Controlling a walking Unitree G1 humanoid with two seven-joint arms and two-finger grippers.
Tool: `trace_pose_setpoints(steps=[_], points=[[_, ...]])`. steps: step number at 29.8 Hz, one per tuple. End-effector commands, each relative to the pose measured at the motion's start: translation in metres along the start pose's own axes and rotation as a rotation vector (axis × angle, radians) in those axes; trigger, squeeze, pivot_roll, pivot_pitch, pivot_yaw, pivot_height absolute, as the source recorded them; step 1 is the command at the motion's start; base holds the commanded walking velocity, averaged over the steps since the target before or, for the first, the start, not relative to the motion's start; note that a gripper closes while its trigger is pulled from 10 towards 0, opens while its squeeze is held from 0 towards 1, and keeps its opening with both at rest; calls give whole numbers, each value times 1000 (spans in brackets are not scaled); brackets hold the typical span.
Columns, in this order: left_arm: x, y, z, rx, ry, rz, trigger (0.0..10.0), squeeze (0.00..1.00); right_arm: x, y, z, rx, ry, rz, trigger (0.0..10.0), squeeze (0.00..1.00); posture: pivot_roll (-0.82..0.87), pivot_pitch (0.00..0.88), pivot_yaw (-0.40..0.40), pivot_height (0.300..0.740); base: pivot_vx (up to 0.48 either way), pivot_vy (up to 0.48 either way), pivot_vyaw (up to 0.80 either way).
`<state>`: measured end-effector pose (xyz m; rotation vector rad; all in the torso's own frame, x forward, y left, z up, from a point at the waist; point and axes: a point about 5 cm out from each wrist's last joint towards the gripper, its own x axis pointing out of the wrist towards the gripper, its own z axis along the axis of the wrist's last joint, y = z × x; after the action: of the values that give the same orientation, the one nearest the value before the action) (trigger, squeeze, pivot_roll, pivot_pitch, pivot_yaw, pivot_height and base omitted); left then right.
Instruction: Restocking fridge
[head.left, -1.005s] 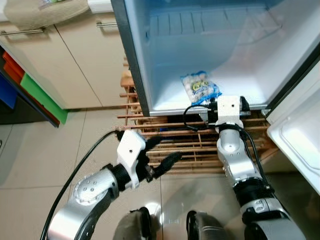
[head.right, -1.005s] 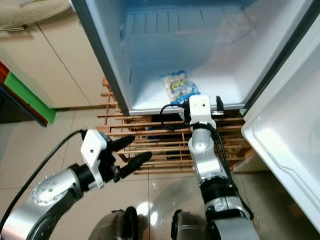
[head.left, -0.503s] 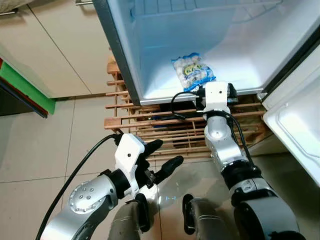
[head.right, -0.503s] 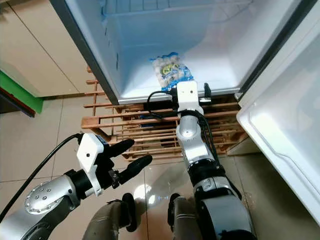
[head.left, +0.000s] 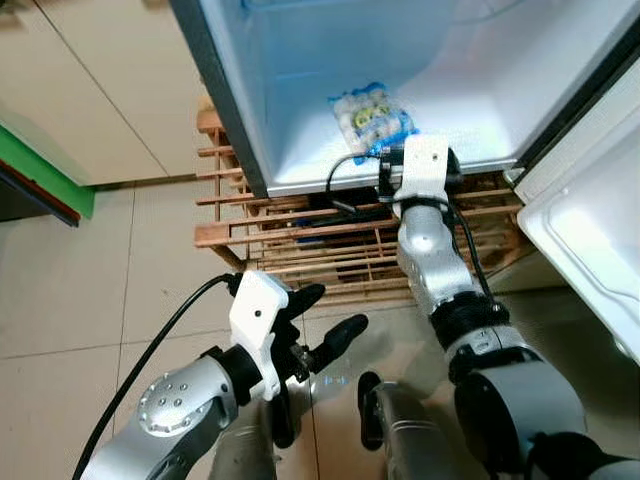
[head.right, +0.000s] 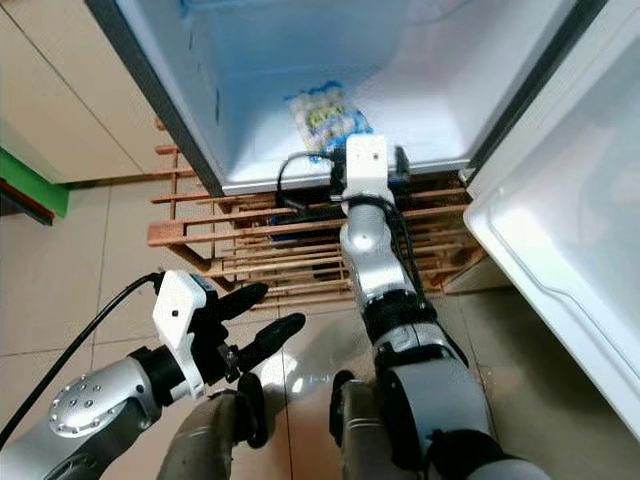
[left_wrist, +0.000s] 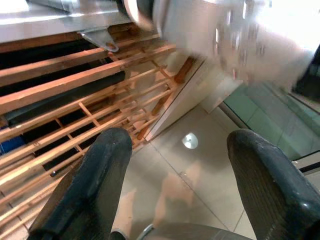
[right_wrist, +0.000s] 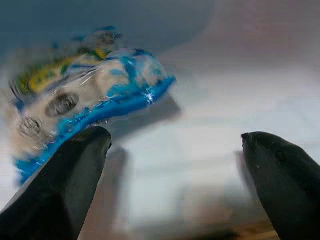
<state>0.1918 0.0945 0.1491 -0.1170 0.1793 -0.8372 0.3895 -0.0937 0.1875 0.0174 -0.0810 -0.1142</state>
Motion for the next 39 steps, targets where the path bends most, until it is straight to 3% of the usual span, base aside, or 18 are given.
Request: trace_pose_setpoints(steps=[1,8,12,16,18,19,20,21,23,26,28,29,32,33,34,35,38,39], points=[[-1,-4,-2,-17,10,-9,10000,0,-5,-4,-4,67,58,-8,10000,0,103,360,24,740,0,0,0],[5,-5,-4,-36,2,-28,10000,0,-28,-12,-10,116,102,9,10000,0,52,349,17,740,0,0,0],[12,-4,-3,-35,-3,-39,10000,0,-28,-11,-30,77,178,44,10000,0,46,337,16,740,0,0,0],[15,-1,-3,-20,-7,-29,10000,0,-31,-11,-29,70,182,72,10000,0,46,316,6,740,0,0,0],[16,7,-1,-5,-33,39,10000,0,-48,-13,-14,58,71,129,10000,0,28,278,-9,740,0,0,0],[16,7,-1,-5,-33,39,10000,0,-48,-13,-14,58,71,129,10000,0,28,278,-9,740,0,0,0],[16,10,1,3,-51,76,10000,0,-58,-15,-9,41,31,153,10000,0,19,263,-11,740,0,0,0],[13,17,5,-5,-90,149,10000,0,-79,-19,-2,-7,-56,202,10000,0,-1,233,-17,740,0,0,0],[14,19,6,-11,-99,167,10000,0,-84,-21,-1,-20,-78,217,10000,0,-6,225,-17,740,0,0,0],[17,35,10,-85,-166,283,10000,0,-104,-30,-8,-30,-99,259,10000,0,-38,179,-19,740,0,0,0],[27,44,16,-45,-196,338,10000,0,-111,-38,-15,-59,-103,280,10000,0,-51,142,-18,740,0,0,0],[35,56,21,-35,-224,396,10000,0,-116,-51,-23,-61,-85,263,10000,0,-69,104,-10,740,0,0,0],[40,65,25,-5,-232,413,10000,0,-118,-65,-30,-75,-65,227,10000,0,-82,66,3,740,0,0,0],[38,73,26,26,-232,435,10000,0,-122,-86,-43,-70,-24,153,10000,0,-88,30,23,740,0,0,0],[38,73,26,26,-232,435,10000,0,-122,-86,-43,-70,-24,153,10000,0,-88,30,23,740,0,0,0],[33,81,24,60,-224,479,10000,0,-123,-101,-51,-46,8,93,10000,0,-95,11,37,740,0,0,0],[22,89,20,102,-213,543,10000,0,-128,-112,-57,-32,22,52,10000,0,-96,0,46,740,0,0,0],[11,93,13,133,-197,590,10000,0,-136,-119,-63,-21,37,41,10000,0,-92,0,53,740,0,0,0]])
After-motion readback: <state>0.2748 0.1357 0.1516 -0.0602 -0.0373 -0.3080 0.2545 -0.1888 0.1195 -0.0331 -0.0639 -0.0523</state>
